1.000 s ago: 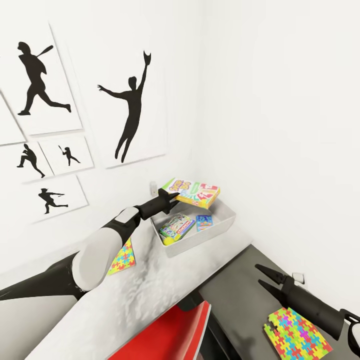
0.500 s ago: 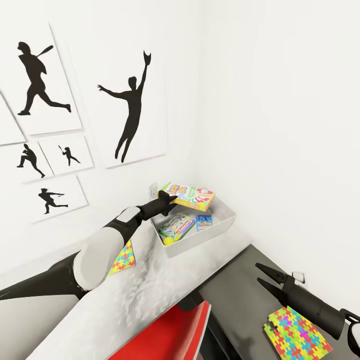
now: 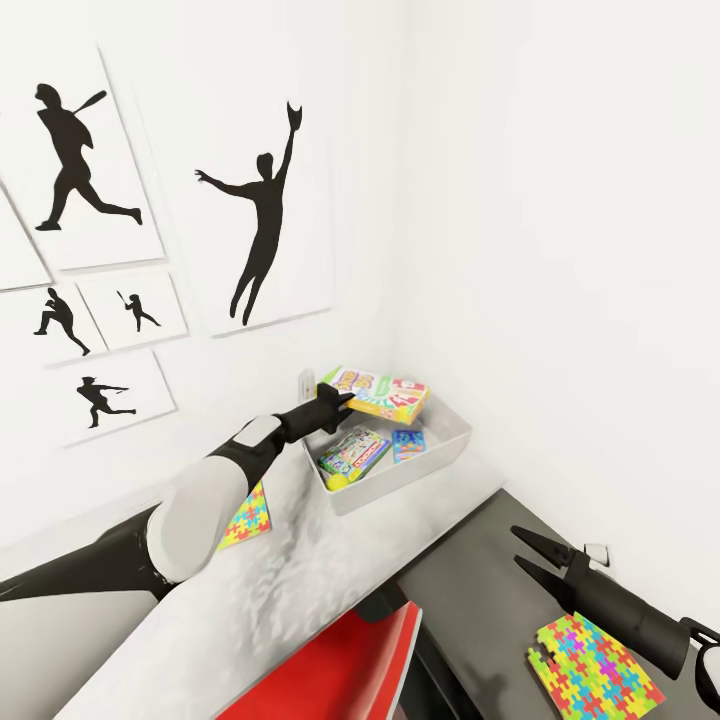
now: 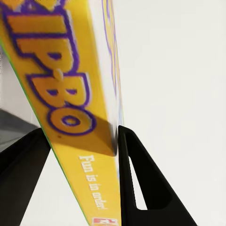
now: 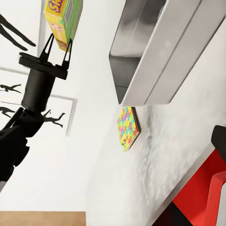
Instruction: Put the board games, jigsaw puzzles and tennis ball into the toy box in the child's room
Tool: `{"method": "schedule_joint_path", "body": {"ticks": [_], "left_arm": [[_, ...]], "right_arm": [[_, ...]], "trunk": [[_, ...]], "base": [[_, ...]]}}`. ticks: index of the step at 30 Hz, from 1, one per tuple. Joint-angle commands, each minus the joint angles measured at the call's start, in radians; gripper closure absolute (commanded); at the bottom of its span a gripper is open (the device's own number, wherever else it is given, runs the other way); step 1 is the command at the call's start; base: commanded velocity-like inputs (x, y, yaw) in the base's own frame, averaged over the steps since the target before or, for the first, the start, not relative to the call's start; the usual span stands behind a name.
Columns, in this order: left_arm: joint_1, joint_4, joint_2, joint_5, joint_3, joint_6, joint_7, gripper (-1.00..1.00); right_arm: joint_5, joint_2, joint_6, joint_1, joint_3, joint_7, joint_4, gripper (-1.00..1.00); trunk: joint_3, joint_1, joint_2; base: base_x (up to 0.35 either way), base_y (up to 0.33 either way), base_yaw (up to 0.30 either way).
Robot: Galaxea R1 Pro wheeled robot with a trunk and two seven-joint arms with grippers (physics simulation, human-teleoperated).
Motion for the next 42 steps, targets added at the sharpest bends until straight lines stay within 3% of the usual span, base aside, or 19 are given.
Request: {"method": "schedule_joint_path", "body": {"ticks": [1, 8, 22, 42], "left_arm": [[0.0, -0.001, 0.0, 0.002, 0.005, 0.006, 0.001, 1.0], [0.018, 0.0, 0.0, 0.002, 0.003, -0.007, 0.001, 1.0], [0.058, 0.018, 0.0, 0.002, 0.0, -0.134, -0.006, 1.0], [0.059, 0.109, 0.0, 0.004, 0.001, -0.151, -0.008, 1.0]], "right_arm": [[0.008, 0.0, 0.004, -0.001, -0.001, 0.009, 0.0, -1.0], [0.008, 0.0, 0.004, -0.001, -0.001, 0.009, 0.0, -1.0], [0.009, 0.0, 0.004, -0.001, -0.003, 0.009, 0.0, -1.0], [0.008, 0.0, 0.004, -0.001, -0.003, 0.009, 0.0, -1.0]], "trunk": [[-0.002, 0.001, -0.002], [-0.002, 0.001, -0.002], [-0.002, 0.001, -0.002], [-0.002, 0.001, -0.002]], "base": [[0.0, 0.0, 0.0], [0.0, 0.0, 0.0], [0.0, 0.0, 0.0], [0.0, 0.0, 0.0]]}}
